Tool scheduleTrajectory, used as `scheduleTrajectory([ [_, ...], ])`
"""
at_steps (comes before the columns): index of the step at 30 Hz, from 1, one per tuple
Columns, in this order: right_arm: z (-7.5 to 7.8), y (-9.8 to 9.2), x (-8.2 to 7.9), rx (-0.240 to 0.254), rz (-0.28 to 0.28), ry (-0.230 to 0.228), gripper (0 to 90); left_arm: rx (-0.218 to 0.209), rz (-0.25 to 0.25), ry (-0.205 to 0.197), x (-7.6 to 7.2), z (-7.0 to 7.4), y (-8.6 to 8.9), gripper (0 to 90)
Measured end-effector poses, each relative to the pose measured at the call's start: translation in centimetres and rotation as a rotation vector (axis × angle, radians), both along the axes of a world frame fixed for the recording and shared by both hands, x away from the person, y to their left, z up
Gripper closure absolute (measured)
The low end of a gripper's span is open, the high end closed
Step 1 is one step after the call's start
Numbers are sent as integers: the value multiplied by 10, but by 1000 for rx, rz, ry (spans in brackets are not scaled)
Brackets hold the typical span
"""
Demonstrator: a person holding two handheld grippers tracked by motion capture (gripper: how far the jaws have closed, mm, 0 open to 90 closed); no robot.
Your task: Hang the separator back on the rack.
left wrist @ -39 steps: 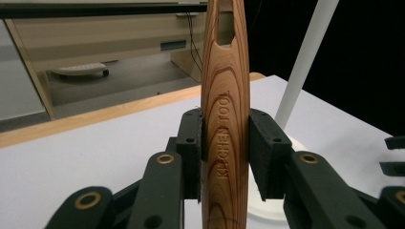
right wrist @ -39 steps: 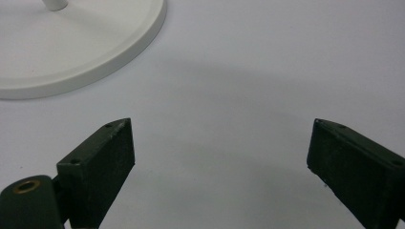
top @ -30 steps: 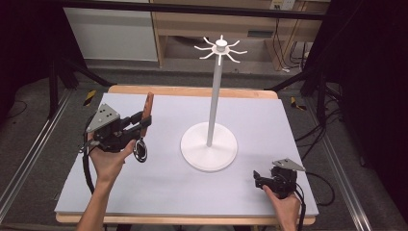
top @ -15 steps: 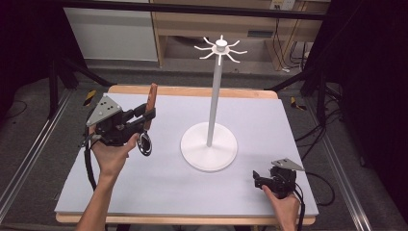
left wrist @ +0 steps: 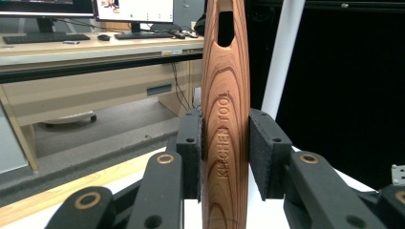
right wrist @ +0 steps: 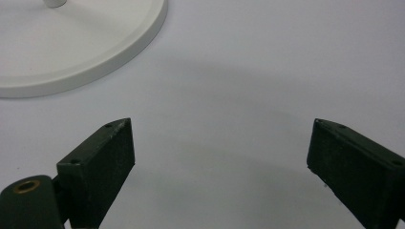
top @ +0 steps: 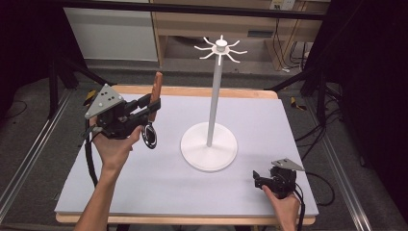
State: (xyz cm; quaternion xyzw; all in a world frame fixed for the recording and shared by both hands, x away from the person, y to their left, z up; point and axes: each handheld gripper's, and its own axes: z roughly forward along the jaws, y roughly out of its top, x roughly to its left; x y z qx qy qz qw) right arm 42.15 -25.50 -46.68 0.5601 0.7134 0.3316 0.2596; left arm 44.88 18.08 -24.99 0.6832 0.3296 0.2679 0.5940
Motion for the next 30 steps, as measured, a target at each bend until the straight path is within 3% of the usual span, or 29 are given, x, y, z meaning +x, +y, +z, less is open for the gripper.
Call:
scheduleTrajectory([
  [18, 0, 0, 0, 4, -1, 0, 93, 11, -53, -36, -1, 22, -29, 675],
  [30, 0, 0, 1, 6, -1, -1, 93, 1, -69, -55, -1, 37, -35, 675],
])
